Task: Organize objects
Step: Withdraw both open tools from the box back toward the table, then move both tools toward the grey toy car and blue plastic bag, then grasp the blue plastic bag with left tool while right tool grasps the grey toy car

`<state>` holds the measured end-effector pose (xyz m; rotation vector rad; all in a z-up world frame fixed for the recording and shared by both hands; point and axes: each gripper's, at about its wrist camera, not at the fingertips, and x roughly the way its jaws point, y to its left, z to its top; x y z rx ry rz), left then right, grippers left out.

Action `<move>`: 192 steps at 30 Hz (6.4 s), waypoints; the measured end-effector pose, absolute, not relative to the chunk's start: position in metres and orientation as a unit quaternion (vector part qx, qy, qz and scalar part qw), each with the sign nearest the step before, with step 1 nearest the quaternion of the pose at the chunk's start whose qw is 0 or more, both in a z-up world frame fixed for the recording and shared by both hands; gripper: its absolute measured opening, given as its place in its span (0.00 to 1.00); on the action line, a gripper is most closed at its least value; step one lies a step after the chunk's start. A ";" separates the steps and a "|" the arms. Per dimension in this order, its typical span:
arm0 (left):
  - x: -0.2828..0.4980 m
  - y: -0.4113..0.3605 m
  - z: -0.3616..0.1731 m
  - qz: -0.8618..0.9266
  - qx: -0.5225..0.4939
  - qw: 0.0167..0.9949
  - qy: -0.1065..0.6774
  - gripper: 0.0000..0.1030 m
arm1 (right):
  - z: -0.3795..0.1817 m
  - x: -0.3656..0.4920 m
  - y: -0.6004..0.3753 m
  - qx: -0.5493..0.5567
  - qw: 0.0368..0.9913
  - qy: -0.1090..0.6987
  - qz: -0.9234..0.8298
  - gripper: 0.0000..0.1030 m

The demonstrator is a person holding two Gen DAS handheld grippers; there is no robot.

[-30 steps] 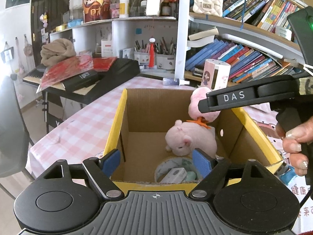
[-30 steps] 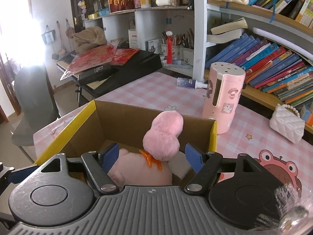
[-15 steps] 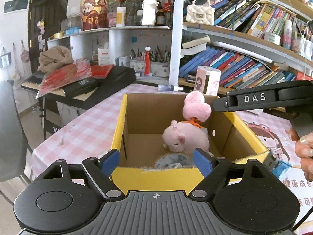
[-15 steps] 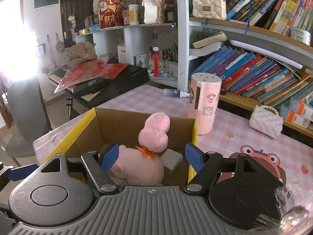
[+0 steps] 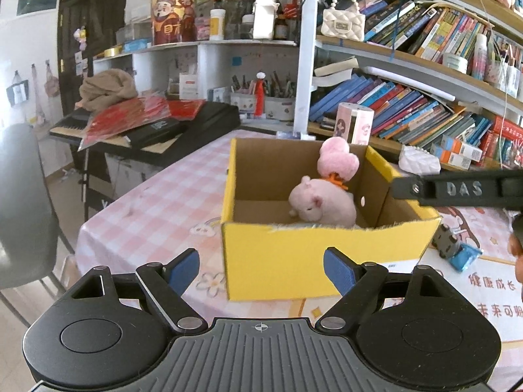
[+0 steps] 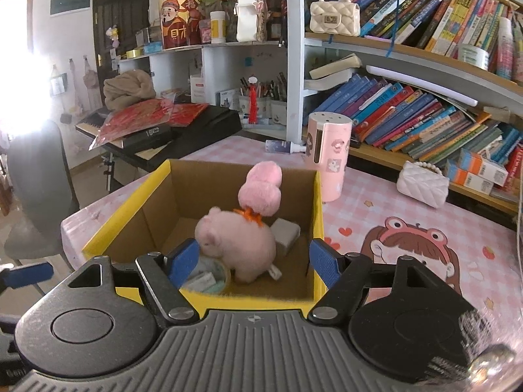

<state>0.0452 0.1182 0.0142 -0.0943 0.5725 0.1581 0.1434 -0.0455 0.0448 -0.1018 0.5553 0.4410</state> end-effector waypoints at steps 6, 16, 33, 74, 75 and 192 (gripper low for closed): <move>0.022 0.124 0.015 0.082 -0.048 0.954 0.285 0.84 | 0.033 0.108 -0.052 -0.059 0.937 0.277 0.204 0.71; -0.006 0.126 0.009 0.077 -0.048 0.951 0.296 0.84 | 0.013 0.063 -0.055 -0.066 0.933 0.300 0.188 0.71; -0.031 0.120 0.000 0.057 -0.031 0.946 0.318 0.89 | -0.004 0.023 -0.057 -0.067 0.930 0.315 0.176 0.72; -0.016 0.049 -0.012 -0.079 0.009 0.939 0.334 0.89 | -0.017 -0.018 -0.139 -0.029 0.939 0.341 0.039 0.77; -0.015 0.047 -0.012 -0.083 0.010 0.939 0.335 0.89 | -0.018 -0.017 -0.142 -0.028 0.939 0.342 0.035 0.77; 0.223 -0.168 -0.079 -0.058 0.001 0.901 0.429 0.65 | -0.022 0.231 -0.330 0.010 0.932 0.356 0.058 0.78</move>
